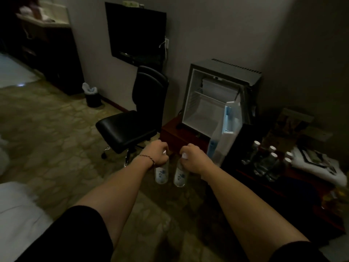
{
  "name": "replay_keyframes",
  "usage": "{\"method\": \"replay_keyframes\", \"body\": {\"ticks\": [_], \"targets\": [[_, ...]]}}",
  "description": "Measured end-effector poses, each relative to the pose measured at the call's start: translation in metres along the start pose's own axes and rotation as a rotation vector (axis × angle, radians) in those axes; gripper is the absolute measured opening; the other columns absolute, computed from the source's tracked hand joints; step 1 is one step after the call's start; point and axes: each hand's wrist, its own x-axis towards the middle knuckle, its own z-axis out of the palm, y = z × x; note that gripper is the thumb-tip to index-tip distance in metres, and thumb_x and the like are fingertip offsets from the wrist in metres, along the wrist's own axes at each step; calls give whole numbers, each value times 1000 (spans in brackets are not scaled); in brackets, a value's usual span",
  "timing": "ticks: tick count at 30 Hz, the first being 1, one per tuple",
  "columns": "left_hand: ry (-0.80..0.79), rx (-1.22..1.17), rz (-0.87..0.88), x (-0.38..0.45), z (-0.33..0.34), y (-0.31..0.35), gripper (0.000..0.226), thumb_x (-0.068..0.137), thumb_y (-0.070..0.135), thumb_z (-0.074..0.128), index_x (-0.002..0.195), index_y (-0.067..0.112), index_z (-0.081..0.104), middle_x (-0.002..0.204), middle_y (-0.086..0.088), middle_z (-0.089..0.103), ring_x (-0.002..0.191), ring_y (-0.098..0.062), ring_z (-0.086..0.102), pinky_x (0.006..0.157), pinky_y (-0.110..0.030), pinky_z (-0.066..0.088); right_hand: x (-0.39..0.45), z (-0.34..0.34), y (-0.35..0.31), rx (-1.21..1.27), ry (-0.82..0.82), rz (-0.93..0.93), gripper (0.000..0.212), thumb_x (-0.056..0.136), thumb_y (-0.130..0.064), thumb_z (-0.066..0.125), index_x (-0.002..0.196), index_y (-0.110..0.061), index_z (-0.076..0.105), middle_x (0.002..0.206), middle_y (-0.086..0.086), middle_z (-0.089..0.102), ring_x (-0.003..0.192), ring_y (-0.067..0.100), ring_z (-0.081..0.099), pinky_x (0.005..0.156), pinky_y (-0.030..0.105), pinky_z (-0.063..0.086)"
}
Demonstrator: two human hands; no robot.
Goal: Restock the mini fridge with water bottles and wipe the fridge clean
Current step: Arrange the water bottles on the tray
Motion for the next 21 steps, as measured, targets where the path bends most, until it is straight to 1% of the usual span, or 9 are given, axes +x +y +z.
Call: {"method": "replay_keyframes", "body": {"ticks": [3, 5, 7, 9, 11, 12, 16, 18, 21], "targets": [[53, -46, -66, 19, -11, -30, 15, 85, 29, 67, 99, 29, 62, 107, 3, 51, 99, -19, 54, 87, -37, 52, 45, 3, -13, -30, -17, -83, 28, 95, -21, 59, 122, -21, 58, 117, -1, 47, 102, 23, 54, 88, 43, 53], [74, -53, -102, 31, -19, -49, 11, 85, 27, 66, 94, 29, 60, 103, 2, 51, 94, -19, 54, 85, -37, 53, 74, 3, -22, -31, -20, -125, 25, 95, -21, 59, 120, -18, 59, 117, 1, 48, 101, 23, 54, 88, 43, 53], [91, -44, -135, 43, -27, -70, 14, 85, 26, 65, 99, 24, 63, 103, 0, 52, 95, -22, 56, 86, -39, 53, 104, 4, -34, -21, -29, -159, 23, 95, -21, 59, 118, -18, 60, 116, 0, 47, 101, 23, 54, 86, 41, 53], [105, -47, -177, 56, -36, -93, 22, 84, 28, 66, 105, 23, 65, 103, 0, 50, 97, -24, 56, 87, -41, 52, 136, 5, -46, -15, -37, -194, 19, 94, -21, 60, 113, -21, 59, 114, -3, 47, 99, 20, 54, 82, 37, 53], [105, -44, -217, 67, -43, -120, 22, 83, 30, 66, 104, 25, 65, 101, 1, 48, 97, -24, 56, 88, -40, 52, 167, 10, -61, -20, -48, -222, 19, 93, -21, 60, 112, -23, 59, 112, -4, 46, 95, 17, 54, 75, 31, 50], [108, -48, -237, 74, -46, -134, 20, 83, 30, 66, 102, 26, 65, 101, 2, 48, 97, -24, 56, 88, -40, 52, 183, 12, -69, -19, -56, -233, 20, 93, -22, 61, 113, -23, 59, 112, -4, 46, 93, 16, 54, 74, 30, 50], [137, -72, -304, 104, -65, -201, 15, 81, 30, 67, 95, 25, 64, 102, -1, 52, 96, -24, 57, 85, -39, 52, 256, 30, -110, -29, -92, -278, 21, 92, -24, 62, 113, -26, 60, 111, -4, 47, 88, 14, 54, 80, 36, 56], [143, -86, -331, 119, -76, -239, 15, 81, 28, 67, 95, 26, 64, 102, 1, 52, 96, -22, 57, 81, -34, 50, 293, 41, -135, -23, -103, -272, 25, 91, -23, 63, 115, -27, 59, 112, -5, 47, 90, 15, 54, 81, 38, 56], [167, -80, -353, 153, -102, -307, 18, 77, 28, 66, 95, 26, 65, 103, -1, 58, 97, -23, 59, 82, -36, 53, 359, 55, -180, -29, -85, -274, 29, 90, -25, 66, 118, -28, 58, 113, -6, 46, 95, 16, 54, 83, 36, 55]]}}
